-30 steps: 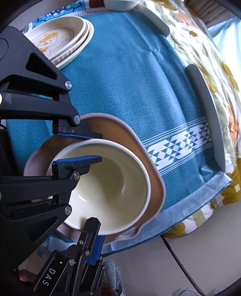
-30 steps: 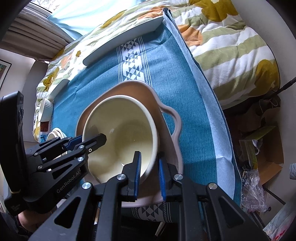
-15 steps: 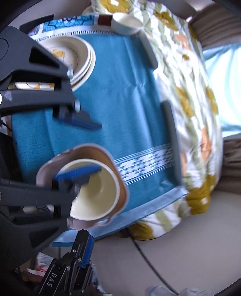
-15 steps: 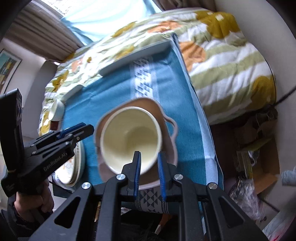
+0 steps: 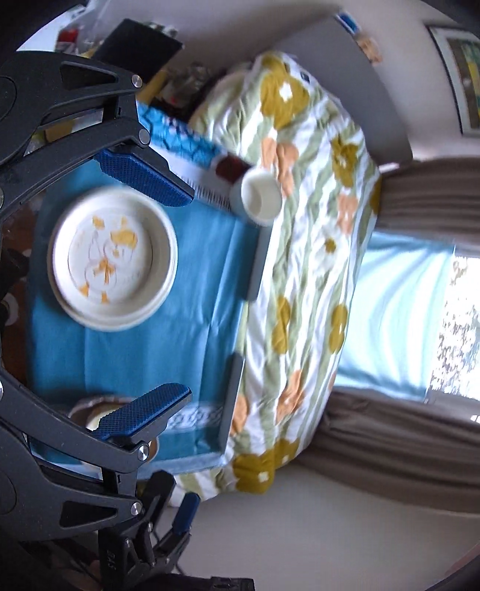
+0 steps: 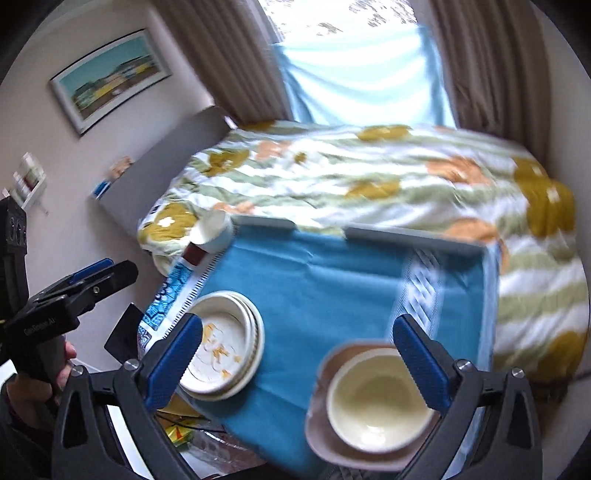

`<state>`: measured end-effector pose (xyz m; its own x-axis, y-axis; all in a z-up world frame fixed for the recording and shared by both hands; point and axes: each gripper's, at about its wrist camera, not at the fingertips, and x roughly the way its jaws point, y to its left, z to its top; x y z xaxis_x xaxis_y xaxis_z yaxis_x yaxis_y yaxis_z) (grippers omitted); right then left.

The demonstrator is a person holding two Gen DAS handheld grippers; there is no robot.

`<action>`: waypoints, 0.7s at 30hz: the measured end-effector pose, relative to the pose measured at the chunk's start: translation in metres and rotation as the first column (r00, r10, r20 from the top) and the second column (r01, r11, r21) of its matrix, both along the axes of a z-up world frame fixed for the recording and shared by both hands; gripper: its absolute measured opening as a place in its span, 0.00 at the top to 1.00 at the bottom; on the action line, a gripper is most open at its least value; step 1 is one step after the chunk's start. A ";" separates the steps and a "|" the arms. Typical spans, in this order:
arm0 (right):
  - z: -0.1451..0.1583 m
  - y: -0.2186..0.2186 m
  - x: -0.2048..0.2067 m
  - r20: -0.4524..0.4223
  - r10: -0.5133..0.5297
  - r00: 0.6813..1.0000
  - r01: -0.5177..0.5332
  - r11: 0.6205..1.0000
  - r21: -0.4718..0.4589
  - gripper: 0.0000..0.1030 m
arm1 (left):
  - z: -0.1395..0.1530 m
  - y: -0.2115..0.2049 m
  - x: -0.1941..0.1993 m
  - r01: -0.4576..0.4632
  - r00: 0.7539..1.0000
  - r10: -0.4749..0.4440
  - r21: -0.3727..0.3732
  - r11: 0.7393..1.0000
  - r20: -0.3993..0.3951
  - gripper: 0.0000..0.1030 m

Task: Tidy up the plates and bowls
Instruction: 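Grasp the rim of the small white bowl with both grippers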

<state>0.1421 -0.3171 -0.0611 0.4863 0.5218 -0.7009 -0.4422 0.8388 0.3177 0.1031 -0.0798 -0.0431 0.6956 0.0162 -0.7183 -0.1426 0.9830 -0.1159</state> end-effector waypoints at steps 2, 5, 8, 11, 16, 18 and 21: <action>0.010 0.023 0.004 -0.001 0.072 0.997 -0.072 0.997 -0.012 0.00 | 0.004 0.026 -0.006 -0.042 0.999 0.042 -0.003 0.999 0.010 0.07; 0.024 0.059 0.010 0.024 0.144 0.989 -0.144 0.990 0.010 0.00 | 0.003 0.064 -0.005 -0.084 0.996 0.084 -0.019 0.996 0.010 0.07; 0.031 0.090 0.018 0.066 0.109 0.992 -0.107 0.993 -0.043 0.00 | 0.000 0.102 0.003 -0.097 0.995 0.098 -0.055 0.994 0.008 0.07; 0.031 0.124 0.034 0.099 0.064 0.993 -0.055 0.994 -0.093 0.00 | -0.006 0.138 0.018 -0.088 0.996 0.088 -0.085 0.992 -0.002 0.07; 0.019 0.180 0.080 0.048 0.028 0.998 -0.025 0.999 -0.047 0.00 | -0.025 0.189 0.056 -0.071 0.997 0.068 -0.141 0.987 -0.026 0.07; 0.013 0.200 0.097 0.025 0.024 0.999 -0.023 0.999 -0.046 0.00 | -0.036 0.207 0.075 -0.063 0.997 0.055 -0.155 0.986 -0.054 0.07; -0.005 0.229 0.127 -0.038 0.032 0.999 -0.034 0.998 -0.043 0.00 | -0.056 0.227 0.104 -0.056 0.996 0.041 -0.173 0.983 -0.085 0.07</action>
<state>0.2688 -0.0876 -0.0664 0.4427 0.5056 -0.7405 -0.4585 0.8374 0.2976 0.2067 0.1474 -0.0993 0.6367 -0.0825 -0.7667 -0.2055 0.9402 -0.2718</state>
